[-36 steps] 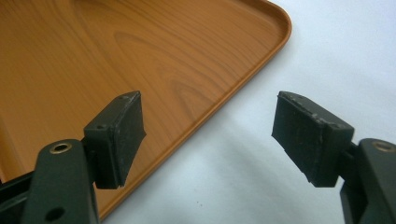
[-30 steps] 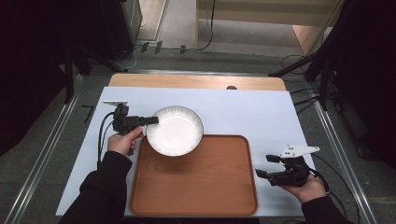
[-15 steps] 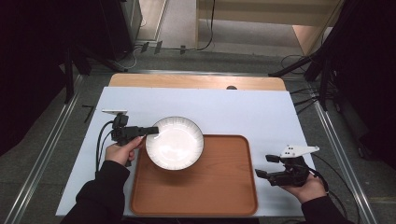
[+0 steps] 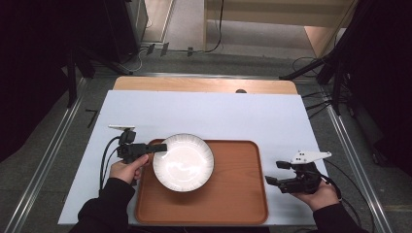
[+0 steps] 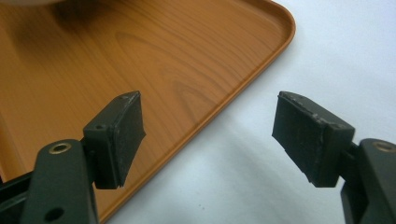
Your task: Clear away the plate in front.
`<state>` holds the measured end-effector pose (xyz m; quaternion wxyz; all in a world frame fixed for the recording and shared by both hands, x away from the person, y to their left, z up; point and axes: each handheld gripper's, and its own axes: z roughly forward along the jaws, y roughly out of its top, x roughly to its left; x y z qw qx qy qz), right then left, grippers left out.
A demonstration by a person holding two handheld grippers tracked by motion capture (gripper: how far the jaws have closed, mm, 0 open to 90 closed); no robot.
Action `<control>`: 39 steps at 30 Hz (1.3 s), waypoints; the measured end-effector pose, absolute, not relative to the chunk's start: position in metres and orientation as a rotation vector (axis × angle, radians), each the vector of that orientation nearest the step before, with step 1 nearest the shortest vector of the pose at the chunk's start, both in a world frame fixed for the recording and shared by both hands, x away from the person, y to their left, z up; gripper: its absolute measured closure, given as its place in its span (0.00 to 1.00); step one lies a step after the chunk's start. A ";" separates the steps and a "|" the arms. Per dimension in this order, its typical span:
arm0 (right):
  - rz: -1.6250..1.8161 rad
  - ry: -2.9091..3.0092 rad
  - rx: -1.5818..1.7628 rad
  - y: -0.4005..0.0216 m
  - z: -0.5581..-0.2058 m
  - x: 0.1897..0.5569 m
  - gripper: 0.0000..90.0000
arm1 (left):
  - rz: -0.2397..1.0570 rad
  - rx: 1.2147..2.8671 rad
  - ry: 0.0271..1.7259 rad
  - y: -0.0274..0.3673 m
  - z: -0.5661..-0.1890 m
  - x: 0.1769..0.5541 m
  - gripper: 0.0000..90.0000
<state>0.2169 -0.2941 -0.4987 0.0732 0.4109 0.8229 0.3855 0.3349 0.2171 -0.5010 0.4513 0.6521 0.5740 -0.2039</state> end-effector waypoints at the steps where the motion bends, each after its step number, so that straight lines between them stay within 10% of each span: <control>1: 1.158 2.471 1.234 -0.294 -0.499 0.217 0.28 | -0.506 1.611 1.419 0.217 -0.502 0.334 0.90; 39: 1.152 2.491 1.226 -0.291 -0.499 0.218 0.28 | -0.517 1.704 1.402 0.184 -0.522 0.324 0.90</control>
